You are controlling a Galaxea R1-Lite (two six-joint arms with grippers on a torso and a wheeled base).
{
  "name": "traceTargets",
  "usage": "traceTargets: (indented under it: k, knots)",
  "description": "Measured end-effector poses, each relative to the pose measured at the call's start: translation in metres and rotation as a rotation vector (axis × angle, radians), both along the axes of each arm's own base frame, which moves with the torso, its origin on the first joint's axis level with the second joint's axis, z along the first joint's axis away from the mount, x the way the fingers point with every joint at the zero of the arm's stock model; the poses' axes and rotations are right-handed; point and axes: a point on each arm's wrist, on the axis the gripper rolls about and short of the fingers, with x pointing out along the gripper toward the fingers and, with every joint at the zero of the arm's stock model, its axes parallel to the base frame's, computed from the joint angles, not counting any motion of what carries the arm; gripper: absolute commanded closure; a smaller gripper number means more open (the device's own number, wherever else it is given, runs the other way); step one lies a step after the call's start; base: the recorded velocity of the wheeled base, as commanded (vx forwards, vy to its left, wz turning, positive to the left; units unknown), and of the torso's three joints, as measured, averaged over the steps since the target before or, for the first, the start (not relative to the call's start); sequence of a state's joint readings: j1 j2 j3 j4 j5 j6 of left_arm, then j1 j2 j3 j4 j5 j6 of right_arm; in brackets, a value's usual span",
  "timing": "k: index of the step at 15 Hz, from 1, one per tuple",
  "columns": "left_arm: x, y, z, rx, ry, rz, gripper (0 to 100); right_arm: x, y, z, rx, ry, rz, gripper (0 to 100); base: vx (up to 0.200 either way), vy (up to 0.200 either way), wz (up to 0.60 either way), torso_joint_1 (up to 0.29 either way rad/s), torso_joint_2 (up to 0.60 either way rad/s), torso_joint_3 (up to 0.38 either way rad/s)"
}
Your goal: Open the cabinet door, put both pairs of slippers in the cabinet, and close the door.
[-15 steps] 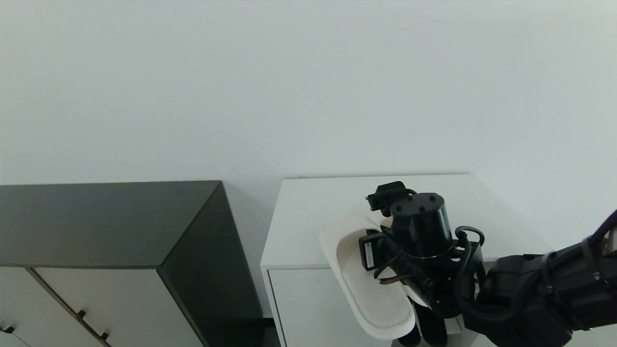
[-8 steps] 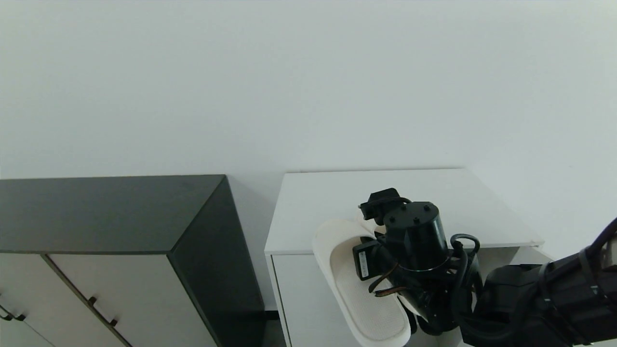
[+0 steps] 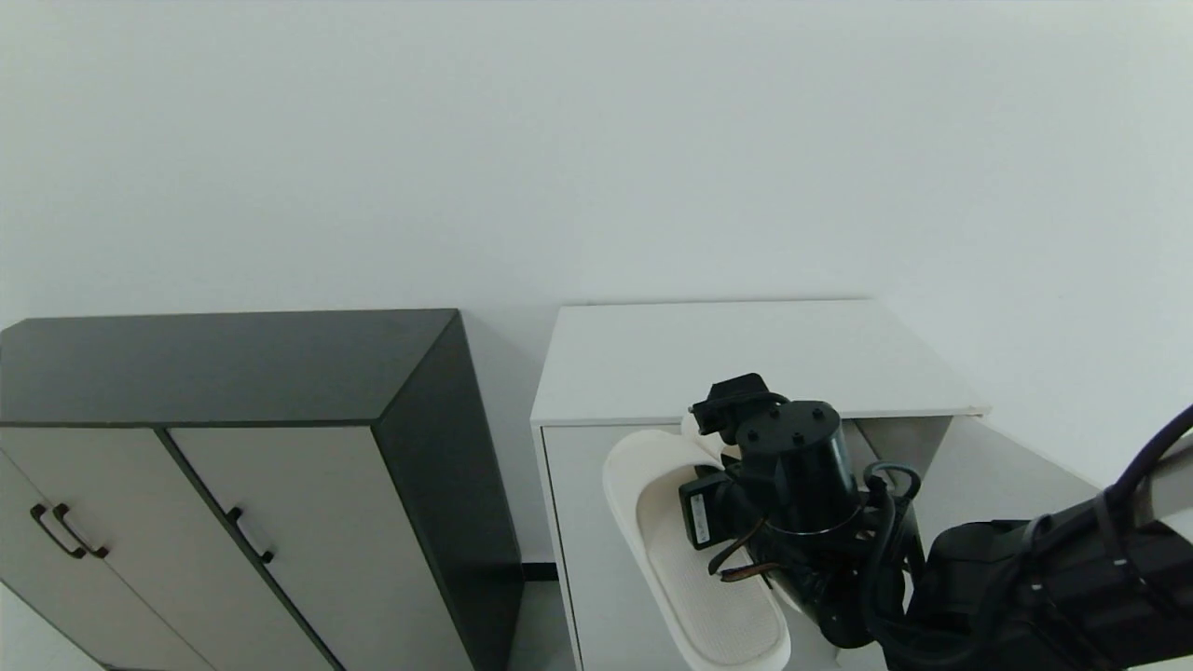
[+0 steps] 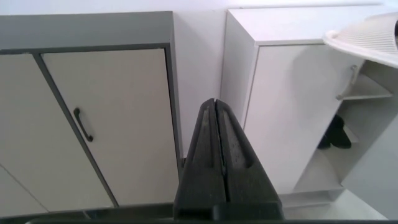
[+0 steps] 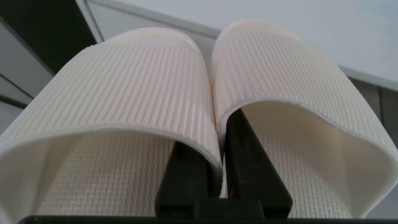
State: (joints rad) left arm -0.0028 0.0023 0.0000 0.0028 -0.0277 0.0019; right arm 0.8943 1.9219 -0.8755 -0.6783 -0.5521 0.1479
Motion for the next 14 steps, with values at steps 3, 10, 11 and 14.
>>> traceTargets:
  k: [3, 10, 11, 14]
  knots:
    - [0.0, 0.0, 0.0, 0.0, 0.0, 0.0, 100, -0.0015, -0.0018, -0.004, -0.012, 0.01, 0.004, 100, 0.0, 0.0, 0.0, 0.0, 0.0, 0.0]
    - [0.0, 0.0, 0.0, 0.0, 0.0, 0.0, 100, -0.0014, -0.0022, -0.0047, 0.003, -0.014, 0.006, 100, 0.0, 0.0, 0.0, 0.0, 0.0, 0.0]
    - [0.0, 0.0, 0.0, 0.0, 0.0, 0.0, 100, -0.0018, -0.0021, -0.0053, 0.002, -0.013, 0.008, 100, 0.0, 0.0, 0.0, 0.0, 0.0, 0.0]
    - [0.0, 0.0, 0.0, 0.0, 0.0, 0.0, 100, -0.0028, -0.0033, -0.0087, -0.008, -0.004, 0.01, 100, -0.067, -0.067, 0.0, 0.002, 0.0, 0.001]
